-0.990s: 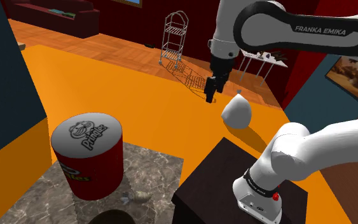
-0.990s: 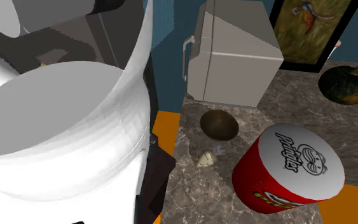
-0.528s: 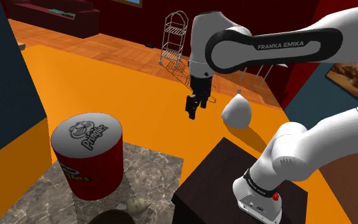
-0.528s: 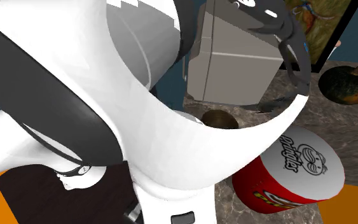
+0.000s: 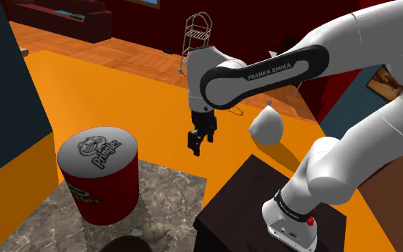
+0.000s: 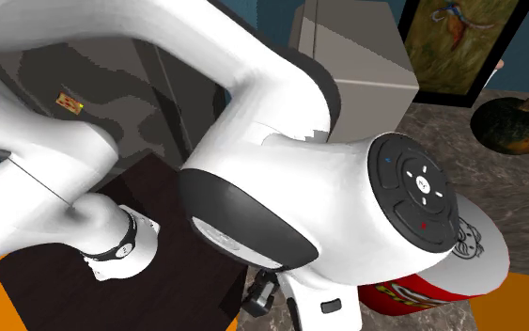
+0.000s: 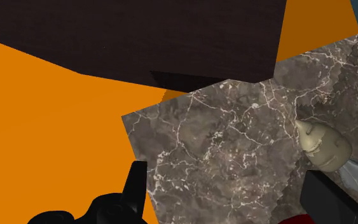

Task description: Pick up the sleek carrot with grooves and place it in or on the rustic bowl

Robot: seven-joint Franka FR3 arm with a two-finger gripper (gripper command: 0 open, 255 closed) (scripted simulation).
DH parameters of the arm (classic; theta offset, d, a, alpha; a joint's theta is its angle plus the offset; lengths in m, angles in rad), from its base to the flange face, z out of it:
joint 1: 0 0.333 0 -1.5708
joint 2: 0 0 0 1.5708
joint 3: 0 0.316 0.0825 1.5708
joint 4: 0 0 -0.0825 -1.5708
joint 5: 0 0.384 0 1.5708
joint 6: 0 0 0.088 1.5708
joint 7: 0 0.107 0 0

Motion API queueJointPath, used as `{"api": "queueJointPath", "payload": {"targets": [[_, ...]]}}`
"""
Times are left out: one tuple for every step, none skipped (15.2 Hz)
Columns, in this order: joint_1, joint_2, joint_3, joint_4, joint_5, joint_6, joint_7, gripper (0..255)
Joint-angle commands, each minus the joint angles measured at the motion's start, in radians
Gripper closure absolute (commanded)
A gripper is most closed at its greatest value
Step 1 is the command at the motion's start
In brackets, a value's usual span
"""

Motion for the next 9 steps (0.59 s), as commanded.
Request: {"api": "queueJointPath", "payload": {"targets": [[0.013,0.07,0.018,0.014,0.014,0.039,0.017,0],[0.018,0.105,0.026,0.022,0.019,0.059,0.024,0],[0.024,0.142,0.033,0.031,0.023,0.077,0.031,0],[0.029,0.178,0.04,0.041,0.027,0.096,0.038,0],[0.035,0.215,0.047,0.052,0.03,0.113,0.044,0],[0.041,0.252,0.053,0.064,0.033,0.13,0.051,0],[0.047,0.29,0.059,0.078,0.035,0.147,0.058,0],[0.054,0.327,0.065,0.092,0.037,0.162,0.064,0],[0.061,0.365,0.07,0.107,0.038,0.177,0.071,0]]}}
